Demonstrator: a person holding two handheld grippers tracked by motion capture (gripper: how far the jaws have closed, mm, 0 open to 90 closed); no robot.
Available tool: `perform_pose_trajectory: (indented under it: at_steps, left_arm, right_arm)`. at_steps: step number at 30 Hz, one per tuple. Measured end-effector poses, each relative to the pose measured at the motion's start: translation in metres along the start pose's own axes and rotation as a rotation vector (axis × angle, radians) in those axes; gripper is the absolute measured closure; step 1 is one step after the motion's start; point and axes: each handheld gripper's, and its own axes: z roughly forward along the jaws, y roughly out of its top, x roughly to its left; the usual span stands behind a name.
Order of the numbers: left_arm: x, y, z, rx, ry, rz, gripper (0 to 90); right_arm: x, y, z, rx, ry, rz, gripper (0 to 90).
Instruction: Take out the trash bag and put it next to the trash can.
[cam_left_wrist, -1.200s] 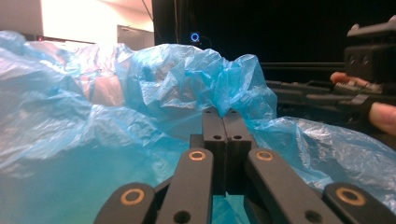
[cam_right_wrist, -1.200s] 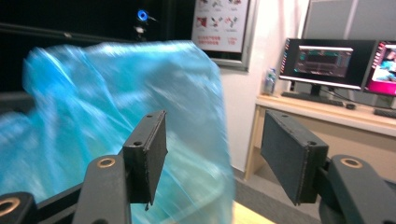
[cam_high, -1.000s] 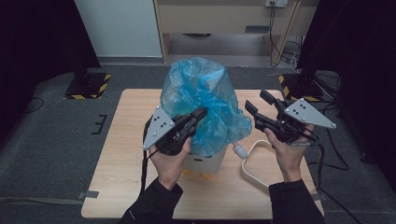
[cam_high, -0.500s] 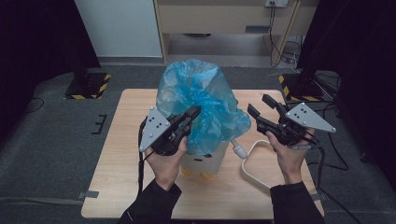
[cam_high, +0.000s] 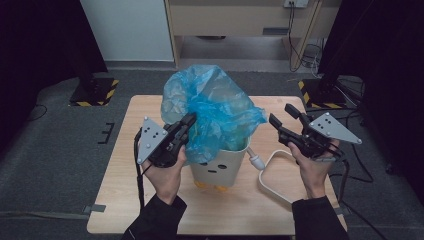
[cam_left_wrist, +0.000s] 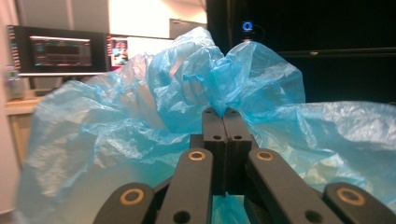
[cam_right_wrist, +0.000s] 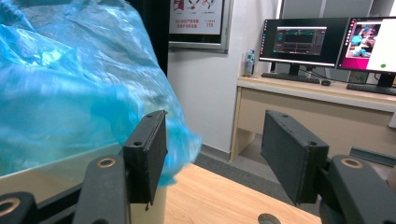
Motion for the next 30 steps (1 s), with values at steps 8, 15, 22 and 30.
perform_pose_trajectory:
  at_steps: [8,15,22,30]
  left_arm:
    - [0.016,-0.009,-0.007,0.051,0.070,-0.011,83.8]
    - [0.025,-0.018,-0.003,0.096,0.095,-0.019,70.7]
    - [0.026,-0.022,-0.002,0.103,0.093,-0.048,71.6]
    - [0.023,-0.020,0.000,0.112,0.102,-0.052,89.9]
  right_arm:
    - [0.000,-0.003,0.001,0.008,-0.001,0.000,40.1]
    - [-0.001,-0.004,0.001,0.010,-0.005,-0.002,39.3]
    - [-0.002,-0.005,0.000,0.011,-0.009,-0.001,39.1]
    - [-0.003,-0.004,-0.002,0.007,-0.008,0.007,39.4]
